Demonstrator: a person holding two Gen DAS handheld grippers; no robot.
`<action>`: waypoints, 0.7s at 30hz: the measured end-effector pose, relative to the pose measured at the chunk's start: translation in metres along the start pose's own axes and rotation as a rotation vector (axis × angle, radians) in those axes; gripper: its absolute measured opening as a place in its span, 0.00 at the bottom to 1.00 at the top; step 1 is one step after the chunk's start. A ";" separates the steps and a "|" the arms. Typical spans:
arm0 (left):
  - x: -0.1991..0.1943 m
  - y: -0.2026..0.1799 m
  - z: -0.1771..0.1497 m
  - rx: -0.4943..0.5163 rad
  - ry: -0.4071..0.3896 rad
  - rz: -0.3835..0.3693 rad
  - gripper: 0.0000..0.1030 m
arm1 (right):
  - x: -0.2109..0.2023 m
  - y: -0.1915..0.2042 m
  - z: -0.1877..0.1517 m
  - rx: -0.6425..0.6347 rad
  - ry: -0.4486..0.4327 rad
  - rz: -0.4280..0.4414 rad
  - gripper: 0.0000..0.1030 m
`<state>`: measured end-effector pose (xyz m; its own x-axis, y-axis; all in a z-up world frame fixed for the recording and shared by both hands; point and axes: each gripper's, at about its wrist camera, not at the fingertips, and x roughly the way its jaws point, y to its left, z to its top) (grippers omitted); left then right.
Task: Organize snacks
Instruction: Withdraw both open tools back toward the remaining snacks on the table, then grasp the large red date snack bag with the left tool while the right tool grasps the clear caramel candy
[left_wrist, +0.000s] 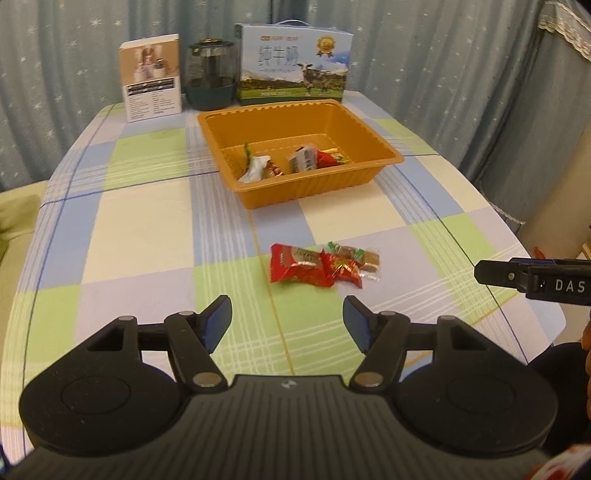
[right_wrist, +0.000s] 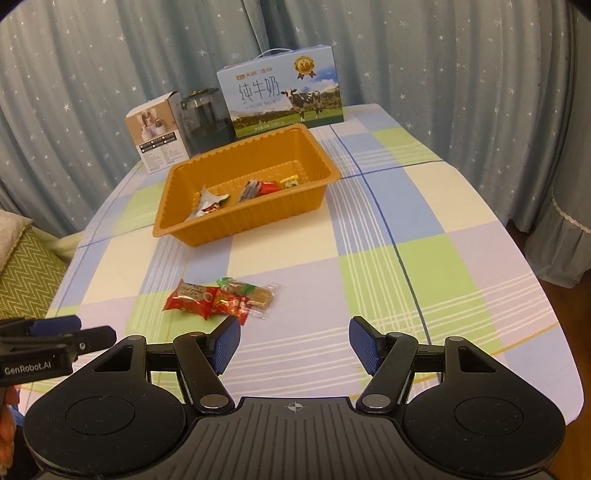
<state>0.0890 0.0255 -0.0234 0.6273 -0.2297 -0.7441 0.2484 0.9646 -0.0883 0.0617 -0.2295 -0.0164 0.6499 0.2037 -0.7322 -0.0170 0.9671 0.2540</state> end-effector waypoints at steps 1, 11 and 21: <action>0.004 0.000 0.002 0.014 0.002 -0.007 0.64 | 0.001 -0.001 0.000 -0.001 0.001 -0.002 0.63; 0.034 -0.002 0.013 0.154 0.029 -0.032 0.64 | 0.022 -0.007 0.003 -0.017 0.028 -0.003 0.63; 0.060 -0.001 0.022 0.311 0.046 -0.073 0.64 | 0.054 -0.007 0.007 -0.082 0.069 0.022 0.63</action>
<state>0.1428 0.0079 -0.0537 0.5674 -0.2840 -0.7729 0.5099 0.8582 0.0590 0.1026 -0.2262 -0.0534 0.5948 0.2326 -0.7695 -0.0947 0.9708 0.2203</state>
